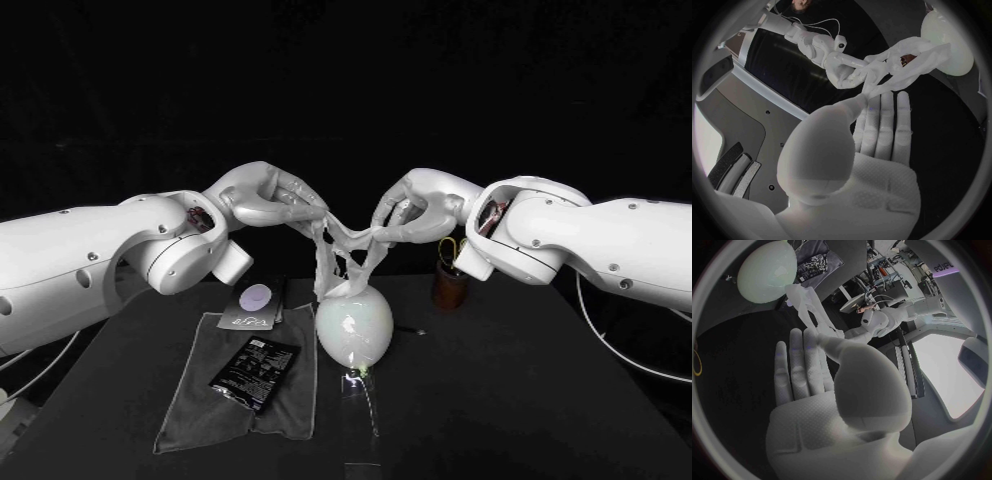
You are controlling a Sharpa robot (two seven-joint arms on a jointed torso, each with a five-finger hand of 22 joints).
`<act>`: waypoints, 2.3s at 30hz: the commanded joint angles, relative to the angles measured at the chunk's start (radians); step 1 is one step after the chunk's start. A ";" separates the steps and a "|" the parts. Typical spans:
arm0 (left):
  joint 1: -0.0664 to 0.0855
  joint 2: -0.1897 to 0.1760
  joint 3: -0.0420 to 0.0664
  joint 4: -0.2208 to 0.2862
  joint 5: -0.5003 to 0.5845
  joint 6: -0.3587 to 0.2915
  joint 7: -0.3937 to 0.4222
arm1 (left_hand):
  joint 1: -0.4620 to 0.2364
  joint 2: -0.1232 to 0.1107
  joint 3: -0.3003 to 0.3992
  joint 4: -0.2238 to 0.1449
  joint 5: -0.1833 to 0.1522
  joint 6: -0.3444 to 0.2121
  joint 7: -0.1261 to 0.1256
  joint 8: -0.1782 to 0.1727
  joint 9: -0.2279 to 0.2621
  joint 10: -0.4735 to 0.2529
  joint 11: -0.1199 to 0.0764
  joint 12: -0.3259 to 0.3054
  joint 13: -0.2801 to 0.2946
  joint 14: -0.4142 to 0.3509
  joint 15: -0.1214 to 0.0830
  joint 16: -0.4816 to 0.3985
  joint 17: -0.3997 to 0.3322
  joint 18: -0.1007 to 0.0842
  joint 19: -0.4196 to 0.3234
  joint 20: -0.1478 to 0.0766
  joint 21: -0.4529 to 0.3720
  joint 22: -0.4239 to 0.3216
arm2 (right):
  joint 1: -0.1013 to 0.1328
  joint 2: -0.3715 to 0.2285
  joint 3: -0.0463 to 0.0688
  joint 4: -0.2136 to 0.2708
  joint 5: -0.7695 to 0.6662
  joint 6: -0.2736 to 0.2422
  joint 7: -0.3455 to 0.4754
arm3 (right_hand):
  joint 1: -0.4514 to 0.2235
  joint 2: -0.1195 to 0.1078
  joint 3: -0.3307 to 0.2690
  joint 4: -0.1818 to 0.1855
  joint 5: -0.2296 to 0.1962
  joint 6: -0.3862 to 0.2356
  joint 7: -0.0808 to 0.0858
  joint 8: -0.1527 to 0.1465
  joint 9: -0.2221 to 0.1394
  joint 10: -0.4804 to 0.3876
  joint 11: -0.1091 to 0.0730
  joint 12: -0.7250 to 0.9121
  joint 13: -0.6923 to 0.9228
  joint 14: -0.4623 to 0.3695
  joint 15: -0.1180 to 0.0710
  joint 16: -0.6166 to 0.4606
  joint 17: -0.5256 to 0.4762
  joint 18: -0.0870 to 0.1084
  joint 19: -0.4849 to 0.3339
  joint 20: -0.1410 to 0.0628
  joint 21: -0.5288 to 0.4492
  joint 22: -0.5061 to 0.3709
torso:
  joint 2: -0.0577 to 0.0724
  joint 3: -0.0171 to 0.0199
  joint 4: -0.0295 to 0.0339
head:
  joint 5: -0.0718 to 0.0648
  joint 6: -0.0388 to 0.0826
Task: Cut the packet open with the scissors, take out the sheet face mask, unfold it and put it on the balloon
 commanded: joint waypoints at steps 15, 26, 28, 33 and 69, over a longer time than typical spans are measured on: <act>-0.042 -0.058 -0.009 0.076 0.002 -0.030 -0.022 | -0.005 0.008 0.007 -0.006 0.002 0.010 -0.005 0.007 0.106 0.015 -0.002 -0.006 0.002 0.014 -0.004 -0.007 0.003 0.017 -0.006 0.000 0.013 0.008 | -0.006 -0.049 -0.024 0.048 -0.008 0.014 -0.035 | 0.002 0.010 -0.002 -0.006 0.003 0.008 -0.002 0.005 0.009 0.003 -0.007 -0.006 0.000 0.003 -0.001 -0.004 0.002 0.010 0.010 0.000 0.002 0.001 | -0.018 0.0055 -0.0029 | 0.002 -0.031; -0.069 -0.059 -0.016 0.084 0.012 -0.040 -0.014 | -0.008 0.007 0.009 -0.007 0.002 0.011 -0.005 0.007 0.108 0.017 -0.002 -0.006 0.003 0.016 -0.004 -0.007 0.003 0.018 -0.006 -0.001 0.018 0.011 | -0.007 -0.057 -0.029 0.042 -0.023 0.058 -0.078 | 0.001 0.011 -0.003 -0.006 0.003 0.008 -0.002 0.005 0.009 0.004 -0.007 -0.005 0.000 0.004 0.000 -0.004 0.002 0.009 0.011 0.000 0.002 0.001 | -0.017 0.0054 0.0006 | -0.001 -0.042; -0.077 -0.055 -0.017 0.083 0.013 -0.040 -0.013 | -0.008 0.007 0.009 -0.007 0.002 0.011 -0.005 0.007 0.108 0.017 -0.002 -0.006 0.003 0.016 -0.004 -0.007 0.003 0.018 -0.006 -0.001 0.018 0.011 | -0.007 -0.056 -0.030 0.040 -0.024 0.064 -0.081 | 0.001 0.011 -0.003 -0.006 0.003 0.008 -0.002 0.005 0.009 0.004 -0.007 -0.005 0.000 0.004 0.000 -0.004 0.002 0.009 0.011 0.000 0.002 0.001 | -0.017 0.0049 0.0008 | -0.004 -0.045; -0.098 -0.047 -0.018 0.083 0.016 -0.046 -0.005 | -0.009 0.007 0.009 -0.007 0.002 0.011 -0.006 0.006 0.108 0.017 -0.002 -0.007 0.003 0.016 -0.004 -0.007 0.003 0.018 -0.006 -0.001 0.019 0.012 | -0.011 -0.063 -0.032 0.052 -0.033 0.085 -0.100 | 0.000 0.011 -0.003 -0.006 0.003 0.008 -0.002 0.005 0.009 0.003 -0.007 -0.006 0.000 0.004 0.000 -0.004 0.002 0.009 0.011 0.000 0.002 0.001 | -0.017 0.0041 0.0016 | -0.010 -0.046; -0.116 -0.108 -0.044 0.204 0.037 0.155 0.067 | -0.014 0.008 0.015 -0.010 0.002 0.008 -0.005 0.003 0.112 0.014 -0.001 -0.011 0.002 0.012 -0.002 -0.012 0.003 0.016 -0.015 0.000 0.023 0.016 | -0.043 -0.190 -0.036 0.230 -0.008 0.188 -0.134 | -0.002 0.013 -0.004 -0.005 0.003 0.007 -0.002 0.005 0.010 0.003 -0.007 -0.006 0.000 0.003 0.000 -0.005 0.002 0.009 0.011 0.000 0.002 0.001 | -0.022 0.0048 0.0010 | -0.023 -0.079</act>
